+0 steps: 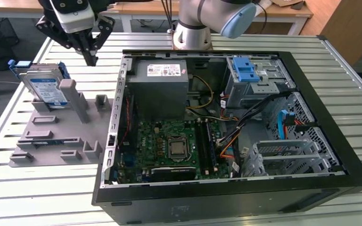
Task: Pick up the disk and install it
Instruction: 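Reach for the disk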
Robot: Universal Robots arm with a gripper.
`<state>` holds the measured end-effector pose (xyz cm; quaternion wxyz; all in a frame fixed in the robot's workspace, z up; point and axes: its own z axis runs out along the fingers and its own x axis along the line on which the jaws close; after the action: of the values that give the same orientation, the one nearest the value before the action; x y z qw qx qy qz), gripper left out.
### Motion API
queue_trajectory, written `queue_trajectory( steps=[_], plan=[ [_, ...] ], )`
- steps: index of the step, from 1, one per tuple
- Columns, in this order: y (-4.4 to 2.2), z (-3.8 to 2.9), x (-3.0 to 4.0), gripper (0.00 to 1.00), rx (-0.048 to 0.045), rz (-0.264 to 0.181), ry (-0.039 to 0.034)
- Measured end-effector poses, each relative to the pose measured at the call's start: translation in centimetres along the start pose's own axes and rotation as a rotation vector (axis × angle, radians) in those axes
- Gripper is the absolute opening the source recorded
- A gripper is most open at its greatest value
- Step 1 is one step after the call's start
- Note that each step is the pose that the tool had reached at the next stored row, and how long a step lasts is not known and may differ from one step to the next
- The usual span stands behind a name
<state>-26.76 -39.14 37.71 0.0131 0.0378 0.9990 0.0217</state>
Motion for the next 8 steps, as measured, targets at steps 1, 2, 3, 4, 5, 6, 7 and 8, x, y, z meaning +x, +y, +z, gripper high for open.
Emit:
queue_trajectory(
  steps=[1, 2, 3, 4, 5, 6, 7, 8],
  plan=[
    [0.00, 0.00, 0.02, 0.11, 0.0001, 0.000, 0.0001],
    [0.00, 0.01, 0.03, 0.11, 0.0000, 0.000, 0.0000],
    [0.00, 0.01, 0.04, 0.11, 0.0000, 0.000, 0.0000],
    [-0.01, 0.01, 0.07, 0.11, 0.0000, 0.000, 0.0000],
    [-0.01, 0.02, 0.08, 0.11, 0.0000, 0.000, 0.0000],
    [-0.01, 0.02, 0.10, 0.11, 0.0000, 0.000, 0.0000],
    [-0.01, 0.02, 0.12, 0.11, 0.0000, 0.000, 0.0000],
    [-0.01, 0.03, 0.14, 0.11, 0.0000, 0.000, 0.0000]
  ],
)
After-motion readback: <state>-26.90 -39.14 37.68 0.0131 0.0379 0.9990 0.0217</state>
